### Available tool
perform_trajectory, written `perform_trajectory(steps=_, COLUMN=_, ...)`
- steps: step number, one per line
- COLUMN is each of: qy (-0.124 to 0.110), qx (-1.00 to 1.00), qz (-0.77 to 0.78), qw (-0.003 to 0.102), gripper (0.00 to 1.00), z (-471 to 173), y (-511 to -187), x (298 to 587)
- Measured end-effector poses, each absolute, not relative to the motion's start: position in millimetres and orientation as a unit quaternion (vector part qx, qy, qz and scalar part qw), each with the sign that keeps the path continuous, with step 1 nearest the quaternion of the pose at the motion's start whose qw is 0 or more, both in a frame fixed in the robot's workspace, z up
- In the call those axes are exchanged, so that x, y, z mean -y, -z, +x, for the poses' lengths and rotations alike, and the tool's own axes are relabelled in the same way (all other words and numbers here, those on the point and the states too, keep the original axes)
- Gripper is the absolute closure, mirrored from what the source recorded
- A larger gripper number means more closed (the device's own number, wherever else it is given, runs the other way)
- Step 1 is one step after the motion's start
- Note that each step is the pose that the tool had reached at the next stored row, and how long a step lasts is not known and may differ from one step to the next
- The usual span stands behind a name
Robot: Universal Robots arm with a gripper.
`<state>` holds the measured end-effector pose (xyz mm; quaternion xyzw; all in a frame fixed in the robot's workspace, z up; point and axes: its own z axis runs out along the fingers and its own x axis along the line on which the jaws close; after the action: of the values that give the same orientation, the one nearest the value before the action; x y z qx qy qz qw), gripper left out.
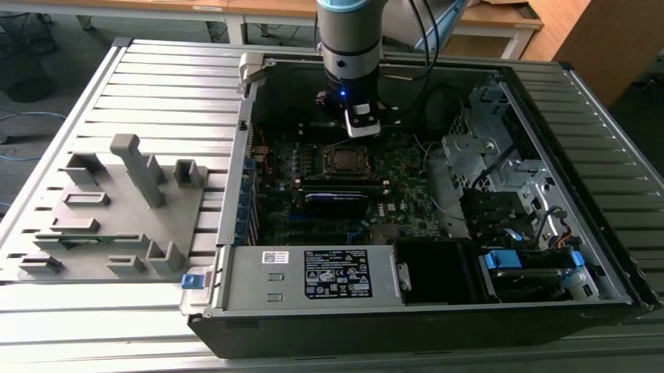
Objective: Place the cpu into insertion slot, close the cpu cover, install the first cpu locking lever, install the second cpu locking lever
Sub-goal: 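Install the first cpu locking lever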
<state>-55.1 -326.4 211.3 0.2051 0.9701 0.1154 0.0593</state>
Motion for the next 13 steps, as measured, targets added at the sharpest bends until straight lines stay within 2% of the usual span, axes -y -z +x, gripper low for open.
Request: perform_trajectory(steps=13, qy=-0.114, qx=-0.964, qz=0.231, qw=0.063, gripper=0.89, z=-56.9, y=-207.4, x=321.4)
